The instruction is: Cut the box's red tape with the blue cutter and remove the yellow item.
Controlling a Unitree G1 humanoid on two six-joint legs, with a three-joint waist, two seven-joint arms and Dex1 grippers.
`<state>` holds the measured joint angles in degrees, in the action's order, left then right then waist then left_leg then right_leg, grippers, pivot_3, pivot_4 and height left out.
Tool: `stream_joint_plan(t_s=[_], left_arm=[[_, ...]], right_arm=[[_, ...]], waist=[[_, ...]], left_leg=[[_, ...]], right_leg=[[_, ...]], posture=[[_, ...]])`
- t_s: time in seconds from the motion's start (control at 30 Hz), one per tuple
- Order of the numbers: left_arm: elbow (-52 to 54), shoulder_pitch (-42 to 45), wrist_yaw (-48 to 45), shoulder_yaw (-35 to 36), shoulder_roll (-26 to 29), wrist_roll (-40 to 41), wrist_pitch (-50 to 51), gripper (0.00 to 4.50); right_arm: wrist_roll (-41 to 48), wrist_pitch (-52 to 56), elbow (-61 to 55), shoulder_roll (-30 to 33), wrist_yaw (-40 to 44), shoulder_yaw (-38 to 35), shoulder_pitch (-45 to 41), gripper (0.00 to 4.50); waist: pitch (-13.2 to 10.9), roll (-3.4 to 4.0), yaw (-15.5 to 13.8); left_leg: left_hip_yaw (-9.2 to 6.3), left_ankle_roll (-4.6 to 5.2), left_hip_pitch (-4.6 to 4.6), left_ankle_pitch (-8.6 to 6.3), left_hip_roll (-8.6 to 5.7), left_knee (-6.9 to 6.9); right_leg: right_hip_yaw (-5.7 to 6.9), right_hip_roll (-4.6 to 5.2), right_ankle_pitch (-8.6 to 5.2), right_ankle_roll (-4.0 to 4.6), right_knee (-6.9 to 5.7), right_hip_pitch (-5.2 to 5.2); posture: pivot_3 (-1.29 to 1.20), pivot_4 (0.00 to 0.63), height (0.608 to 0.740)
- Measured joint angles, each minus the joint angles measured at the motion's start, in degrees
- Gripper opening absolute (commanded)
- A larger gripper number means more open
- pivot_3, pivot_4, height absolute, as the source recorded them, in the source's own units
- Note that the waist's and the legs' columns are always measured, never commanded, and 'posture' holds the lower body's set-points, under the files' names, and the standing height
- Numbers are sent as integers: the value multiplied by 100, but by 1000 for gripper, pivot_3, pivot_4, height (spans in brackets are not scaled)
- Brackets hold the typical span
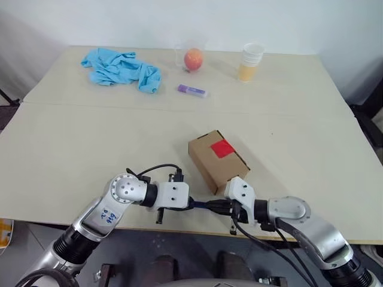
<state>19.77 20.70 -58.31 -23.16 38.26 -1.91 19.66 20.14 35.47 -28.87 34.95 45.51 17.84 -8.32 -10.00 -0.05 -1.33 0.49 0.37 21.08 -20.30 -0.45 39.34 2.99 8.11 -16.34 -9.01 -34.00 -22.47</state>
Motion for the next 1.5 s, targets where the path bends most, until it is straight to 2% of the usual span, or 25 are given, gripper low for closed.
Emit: stream_joint_plan(t_s=[0.27, 0.37, 0.4, 0.47, 0.57, 0.67, 0.73, 0.83, 0.93, 1.1, 1.2, 1.4, 1.5], left_arm=[[12, 0, 2, -9, 0, 0, 13, 439], [24, -48, 30, 5, 1, 0, -44, 439], [30, -119, 76, 39, 2, 3, -137, 439], [-23, -326, 181, 180, -8, 37, -497, 439], [-264, -706, 348, 463, -29, 137, -1362, 439], [-459, -1004, 372, 785, 41, 234, -2349, 439], [-482, -1120, 371, 972, 41, 341, -2810, 439], [-465, -1103, 360, 1097, -159, 676, -3023, 439], [-449, -949, 378, 1048, -436, 719, -3121, 439], [-452, -734, 367, 860, -612, 712, -3166, 439], [-487, -693, 325, 810, -612, 656, -3211, 439], [-528, -545, 322, 706, -655, 585, -3299, 439], [-537, -528, 334, 661, -685, 559, -3316, 439]], right_arm=[[-53, 123, 15, -107, -55, 208, -22, 19], [316, 219, -84, -115, 16, -106, 168, 19], [654, 338, -231, -115, 54, -412, 332, 175], [1475, 728, -592, -53, 41, -1132, 601, 627], [2867, 1467, -1023, 389, -92, -2266, 992, 1588], [4503, 2081, -1150, 737, -839, -3169, 1271, 2680], [5444, 2350, -1135, 1119, -1474, -3489, 1472, 3330], [6561, 2556, -1010, 1614, -2687, -3495, 1495, 4412], [7408, 2454, -720, 1740, -3855, -3038, 1231, 4465], [8869, 1776, -616, 1728, -5183, -2345, 650, 4465], [9118, 1608, -551, 1785, -5470, -2113, 500, 4465], [9152, 1597, -468, 1966, -5513, -1772, 285, 4465], [9152, 1604, -422, 2060, -5523, -1657, 148, 3846]], waist=[[0, 0, -4], [0, 0, -10], [0, 0, -12], [0, 0, -9], [0, 0, -3], [-1, 0, -4], [-2, 2, -8], [-2, 1, -19], [-2, 1, -17], [-2, 1, 0], [-2, 1, -6], [-2, 1, -16], [-2, 1, -13]], left_leg=[[0, 0, 1, 0, 0, 0], [-2, 0, 3, 0, 0, 0], [-4, 1, 3, -1, 1, 0], [-6, 1, 3, -1, 4, 0], [-6, 0, 4, -2, 16, 0], [-2, -6, 1, -2, 26, 0], [0, -4, 0, -2, 30, 0], [2, 2, 1, 0, 21, 0], [7, 4, 4, 1, 11, 1], [10, 4, 6, 1, 4, 1], [12, 4, 8, 1, 3, 1], [9, 7, 13, -1, 8, 6], [8, 7, 13, -1, 10, 6]], right_leg=[[0, 0, 0, 0, -1, -1], [0, 1, 0, 0, 1, -1], [0, 0, 0, 0, 1, -1], [0, 1, 0, 1, 2, -1], [1, 3, 1, 2, 5, -2], [6, 9, 0, 3, 5, -2], [8, 19, 0, 3, 4, -1], [9, 31, 3, 1, 4, 0], [11, 31, 5, -2, 6, -2], [14, 19, 5, -2, 12, -3], [15, 18, 5, -2, 13, -3], [15, 18, 5, -2, 13, -3], [16, 17, 5, -2, 14, -3]], posture=[[0, 150, 740], [0, 150, 740], [0, 150, 740], [0, 150, 740], [0, 150, 740], [0, 150, 740], [0, 150, 740], [0, 150, 740], [0, 150, 740], [0, 150, 740], [0, 150, 740], [0, 150, 740], [0, 150, 740]])
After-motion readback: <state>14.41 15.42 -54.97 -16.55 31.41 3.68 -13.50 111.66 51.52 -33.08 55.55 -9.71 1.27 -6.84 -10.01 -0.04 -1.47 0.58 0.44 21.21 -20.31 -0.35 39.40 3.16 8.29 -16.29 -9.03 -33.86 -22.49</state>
